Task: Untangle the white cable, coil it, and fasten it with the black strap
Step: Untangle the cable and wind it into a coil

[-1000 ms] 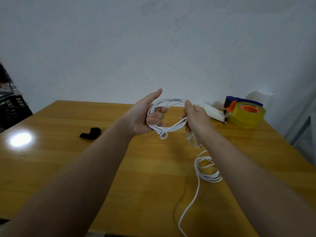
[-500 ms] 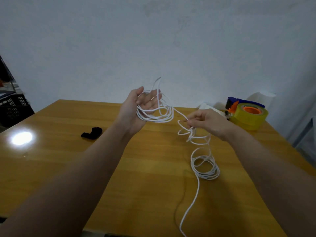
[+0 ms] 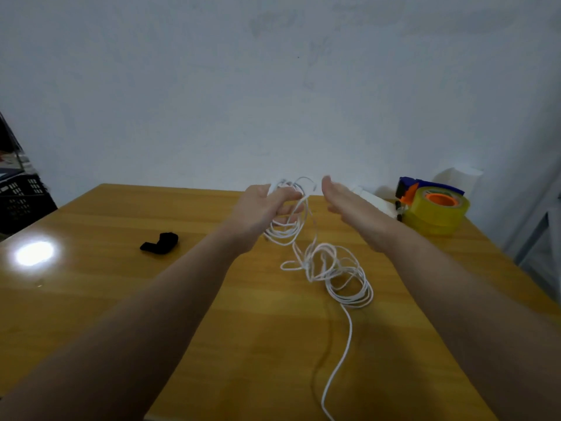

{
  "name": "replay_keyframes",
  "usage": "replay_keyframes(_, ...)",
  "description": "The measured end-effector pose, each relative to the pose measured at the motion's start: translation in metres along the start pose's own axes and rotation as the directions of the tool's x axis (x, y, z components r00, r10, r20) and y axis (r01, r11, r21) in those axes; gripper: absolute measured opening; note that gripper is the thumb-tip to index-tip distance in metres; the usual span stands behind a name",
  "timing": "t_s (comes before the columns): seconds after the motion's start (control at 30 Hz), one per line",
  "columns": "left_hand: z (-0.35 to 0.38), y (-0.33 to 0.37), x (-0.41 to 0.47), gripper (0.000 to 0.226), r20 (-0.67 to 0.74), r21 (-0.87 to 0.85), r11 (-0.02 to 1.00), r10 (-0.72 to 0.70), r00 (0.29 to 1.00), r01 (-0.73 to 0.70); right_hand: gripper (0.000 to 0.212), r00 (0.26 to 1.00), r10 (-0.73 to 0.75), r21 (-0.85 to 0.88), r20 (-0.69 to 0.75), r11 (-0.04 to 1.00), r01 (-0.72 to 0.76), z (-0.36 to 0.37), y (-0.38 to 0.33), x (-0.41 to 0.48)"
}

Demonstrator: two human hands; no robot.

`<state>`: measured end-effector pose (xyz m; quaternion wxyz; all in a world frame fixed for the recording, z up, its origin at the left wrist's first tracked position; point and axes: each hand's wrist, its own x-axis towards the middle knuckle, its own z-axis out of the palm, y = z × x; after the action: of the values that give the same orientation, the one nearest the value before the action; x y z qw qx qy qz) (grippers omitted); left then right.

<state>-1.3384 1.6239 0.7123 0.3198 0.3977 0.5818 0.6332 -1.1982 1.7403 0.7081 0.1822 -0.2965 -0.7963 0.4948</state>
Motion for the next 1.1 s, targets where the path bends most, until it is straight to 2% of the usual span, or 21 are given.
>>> replay_keyframes(0.07, 0.004, 0.001, -0.005, 0.025, 0.082, 0.135, 0.99, 0.028, 0.996, -0.039, 0.094, 0.992, -0.098, 0.11, -0.08, 0.988, 0.107, 0.014, -0.009, 0.003)
replay_keyframes(0.17, 0.007, 0.003, -0.012, 0.033, 0.161, 0.221, 0.972, 0.042, 0.986, -0.078, 0.068, 0.965, -0.238, 0.098, -0.111, 0.964, 0.249, 0.024, -0.013, 0.005)
replay_keyframes(0.2, 0.007, 0.003, -0.011, 0.032, 0.144, 0.176, 0.982, 0.045, 0.988, -0.071, 0.062, 0.96, -0.26, 0.115, -0.102, 0.956, 0.271, 0.026, -0.011, 0.005)
replay_keyframes(0.27, 0.004, 0.004, -0.006, 0.031, 0.082, -0.022, 1.0, -0.014, 0.997, 0.016, 0.058, 0.964, -0.256, 0.198, -0.079, 0.943, 0.267, 0.027, -0.002, 0.006)
replay_keyframes(0.3, 0.002, 0.005, -0.003, 0.038, 0.085, -0.128, 0.989, -0.066, 0.994, 0.077, 0.059, 0.972, -0.231, 0.264, -0.048, 0.935, 0.236, 0.027, 0.003, 0.007)
replay_keyframes(0.4, -0.006, 0.007, -0.002, 0.065, 0.209, -0.395, 0.889, -0.157, 0.965, 0.231, 0.061, 0.982, -0.172, 0.501, 0.076, 0.858, 0.112, 0.03, 0.013, 0.009)
replay_keyframes(0.47, -0.009, 0.01, -0.007, 0.066, 0.265, -0.506, 0.829, -0.115, 0.957, 0.239, 0.04, 0.983, -0.152, 0.611, 0.1, 0.789, 0.06, 0.034, 0.014, 0.007)
replay_keyframes(0.53, -0.004, 0.015, -0.011, 0.057, 0.292, -0.55, 0.815, -0.017, 0.956, 0.183, 0.016, 0.985, -0.154, 0.654, 0.073, 0.753, 0.069, 0.041, 0.011, 0.005)
replay_keyframes(0.6, 0.002, 0.018, -0.015, 0.053, 0.274, -0.515, 0.85, 0.045, 0.961, 0.107, 0.013, 0.987, -0.15, 0.524, 0.05, 0.846, 0.102, 0.048, 0.008, 0.003)
replay_keyframes(0.67, 0.004, 0.015, -0.017, 0.046, 0.247, -0.503, 0.86, 0.05, 0.968, 0.084, 0.013, 0.987, -0.16, 0.241, 0.024, 0.959, 0.15, 0.052, 0.005, 0.001)
replay_keyframes(0.7, 0.004, 0.013, -0.018, 0.037, 0.241, -0.522, 0.848, 0.042, 0.97, 0.094, 0.015, 0.984, -0.18, 0.105, 0.016, 0.979, 0.177, 0.051, 0.005, 0.001)
replay_keyframes(0.77, 0.004, 0.013, -0.017, 0.028, 0.217, -0.538, 0.834, -0.005, 0.976, 0.124, 0.015, 0.977, -0.211, -0.015, 0.041, 0.977, 0.212, 0.05, 0.002, -0.001)
replay_keyframes(0.87, 0.002, 0.022, -0.015, 0.043, 0.159, -0.419, 0.904, -0.022, 0.987, 0.088, 0.023, 0.984, -0.167, 0.093, 0.065, 0.983, 0.161, 0.05, 0.006, -0.005)
replay_keyframes(0.93, -0.003, 0.027, -0.013, 0.04, 0.107, -0.379, 0.924, 0.002, 0.994, 0.039, 0.024, 0.991, -0.119, 0.148, 0.068, 0.983, 0.108, 0.046, 0.016, -0.005)
replay_keyframes(0.97, -0.006, 0.027, -0.011, 0.039, 0.083, -0.382, 0.923, -0.004, 0.997, 0.035, 0.021, 0.991, -0.1, 0.103, 0.084, 0.99, 0.091, 0.043, 0.022, -0.004)
replay_keyframes(1.03, -0.013, 0.024, -0.009, 0.038, 0.043, -0.407, 0.913, -0.023, 0.999, 0.038, 0.009, 0.99, -0.082, -0.106, 0.116, 0.99, 0.094, 0.036, 0.031, -0.001)
replay_keyframes(1.1, -0.019, 0.02, -0.009, 0.038, -0.001, -0.412, 0.91, -0.057, 0.998, 0.051, 0.005, 0.99, -0.098, -0.392, 0.103, 0.91, 0.131, 0.027, 0.037, 0.0)
